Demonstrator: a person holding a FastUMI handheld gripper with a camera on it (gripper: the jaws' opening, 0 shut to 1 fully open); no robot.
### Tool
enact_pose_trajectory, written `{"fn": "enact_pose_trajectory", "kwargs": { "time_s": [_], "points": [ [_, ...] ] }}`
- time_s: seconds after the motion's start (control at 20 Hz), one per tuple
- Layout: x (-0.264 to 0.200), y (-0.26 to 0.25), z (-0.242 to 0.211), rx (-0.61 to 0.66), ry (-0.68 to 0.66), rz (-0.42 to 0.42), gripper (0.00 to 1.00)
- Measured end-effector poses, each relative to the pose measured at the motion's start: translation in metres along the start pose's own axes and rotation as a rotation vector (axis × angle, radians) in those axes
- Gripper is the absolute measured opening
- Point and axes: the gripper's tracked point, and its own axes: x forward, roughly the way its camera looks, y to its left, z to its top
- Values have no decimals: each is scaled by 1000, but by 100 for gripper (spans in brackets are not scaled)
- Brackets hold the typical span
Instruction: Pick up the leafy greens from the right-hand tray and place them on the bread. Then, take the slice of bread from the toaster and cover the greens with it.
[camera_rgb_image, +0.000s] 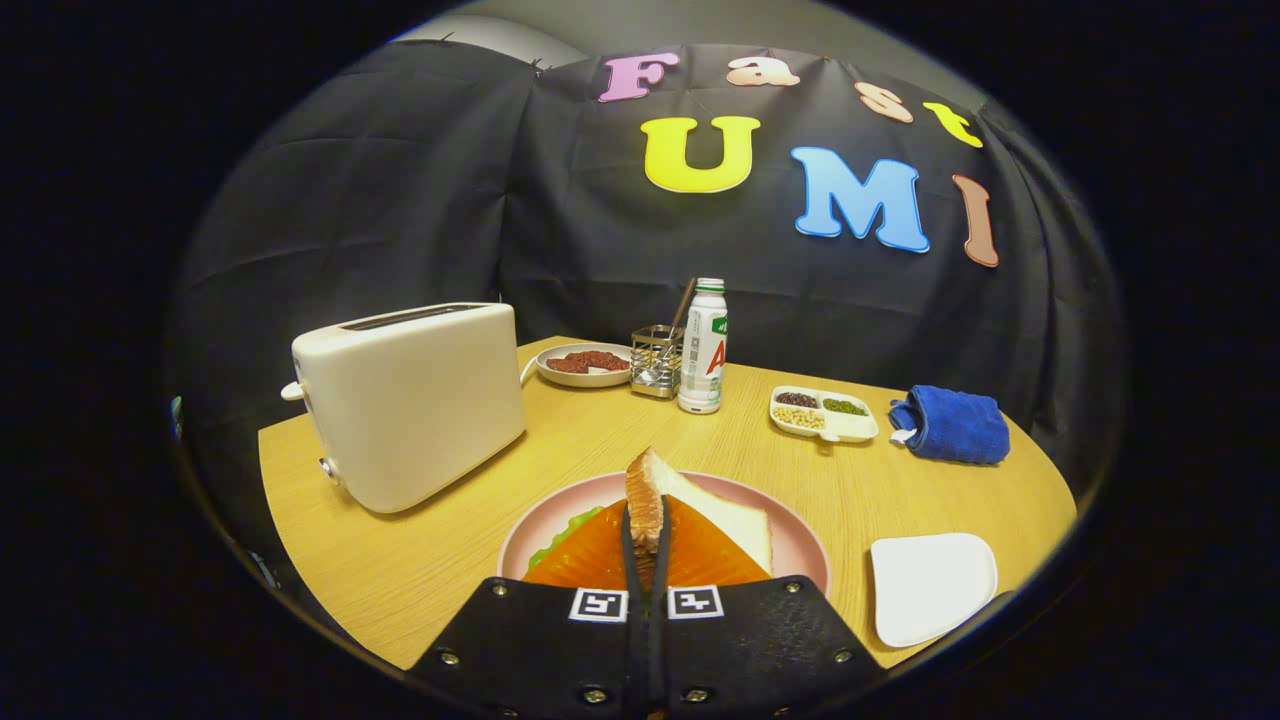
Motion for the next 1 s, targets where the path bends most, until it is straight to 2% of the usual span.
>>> {"fn": "enact_pose_trajectory", "kwargs": {
  "time_s": [0.3,0.45,0.55,0.65,0.7,0.75,0.8,0.85,1.0],
  "points": [
    [7,12,-20,12,70,37,1],
    [7,12,-19,3,62,31,1],
    [8,13,-22,-7,68,31,4],
    [6,17,-19,-17,57,40,15],
    [8,30,-22,-2,65,95,22],
    [8,38,-29,8,87,125,35],
    [7,36,-23,-3,67,119,65],
    [7,35,-21,-9,60,117,72],
    [10,35,-24,1,69,125,74]
  ]
}}
